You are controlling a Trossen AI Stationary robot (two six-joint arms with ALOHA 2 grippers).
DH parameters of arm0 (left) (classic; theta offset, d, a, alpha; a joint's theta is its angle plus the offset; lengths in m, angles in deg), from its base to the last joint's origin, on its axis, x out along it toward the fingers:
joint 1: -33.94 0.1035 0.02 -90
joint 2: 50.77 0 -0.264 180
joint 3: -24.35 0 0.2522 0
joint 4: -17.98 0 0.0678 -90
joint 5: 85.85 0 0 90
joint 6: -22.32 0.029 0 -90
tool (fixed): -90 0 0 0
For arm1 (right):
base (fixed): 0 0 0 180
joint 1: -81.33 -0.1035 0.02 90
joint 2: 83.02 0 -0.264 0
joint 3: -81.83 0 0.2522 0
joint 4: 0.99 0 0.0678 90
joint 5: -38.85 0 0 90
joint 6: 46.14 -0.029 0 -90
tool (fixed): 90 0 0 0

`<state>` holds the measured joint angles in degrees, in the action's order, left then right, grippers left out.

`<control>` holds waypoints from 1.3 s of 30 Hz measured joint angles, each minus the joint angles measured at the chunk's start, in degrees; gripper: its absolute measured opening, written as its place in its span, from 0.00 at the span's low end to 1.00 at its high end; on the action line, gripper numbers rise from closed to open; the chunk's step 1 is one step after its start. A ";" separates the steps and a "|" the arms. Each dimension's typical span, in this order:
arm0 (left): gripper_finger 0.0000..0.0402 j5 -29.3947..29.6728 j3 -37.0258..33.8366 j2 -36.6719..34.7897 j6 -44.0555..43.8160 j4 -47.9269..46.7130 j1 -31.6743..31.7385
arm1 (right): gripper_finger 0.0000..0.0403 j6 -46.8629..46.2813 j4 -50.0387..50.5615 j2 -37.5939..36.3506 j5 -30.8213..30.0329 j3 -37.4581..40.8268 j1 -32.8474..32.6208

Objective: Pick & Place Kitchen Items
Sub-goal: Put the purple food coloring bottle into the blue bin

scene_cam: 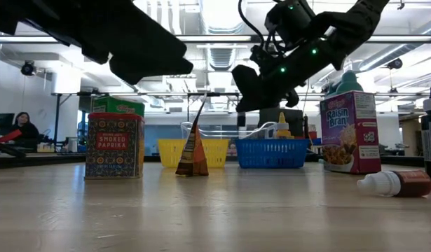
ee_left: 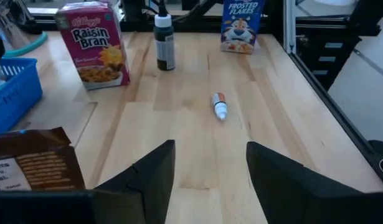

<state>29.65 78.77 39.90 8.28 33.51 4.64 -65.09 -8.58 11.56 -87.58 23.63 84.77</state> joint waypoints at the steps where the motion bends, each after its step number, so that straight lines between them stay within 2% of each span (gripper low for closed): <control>1: 0.51 0.04 -0.02 0.00 -0.04 0.02 -0.02 | 0.14 -0.87 -0.10 -0.04 -0.02 -0.04 -0.03; 11: 0.51 0.04 -0.12 0.00 -0.28 0.25 -0.04 | 0.15 -4.25 1.61 0.09 -6.89 -1.63 -3.14; 15: 0.51 0.04 -0.12 0.00 -0.41 0.27 -0.04 | 0.15 -5.75 2.29 0.38 -11.87 -3.61 -4.41; 22: 0.51 -0.33 -0.12 0.00 -0.97 0.25 -0.08 | 0.15 -16.36 15.51 3.47 -20.73 -10.77 -5.76; 28: 0.51 -0.94 -0.12 0.00 -1.11 0.03 -0.50 | 0.15 -27.50 25.04 7.74 -20.89 -14.87 -5.82; 39: 0.51 -0.92 -0.12 0.00 -1.44 -0.23 -0.88 | 0.15 -36.40 27.45 13.31 -21.06 -17.80 -5.79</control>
<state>28.73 78.65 39.90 6.84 33.28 3.76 -101.49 18.88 24.87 -108.64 5.83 78.98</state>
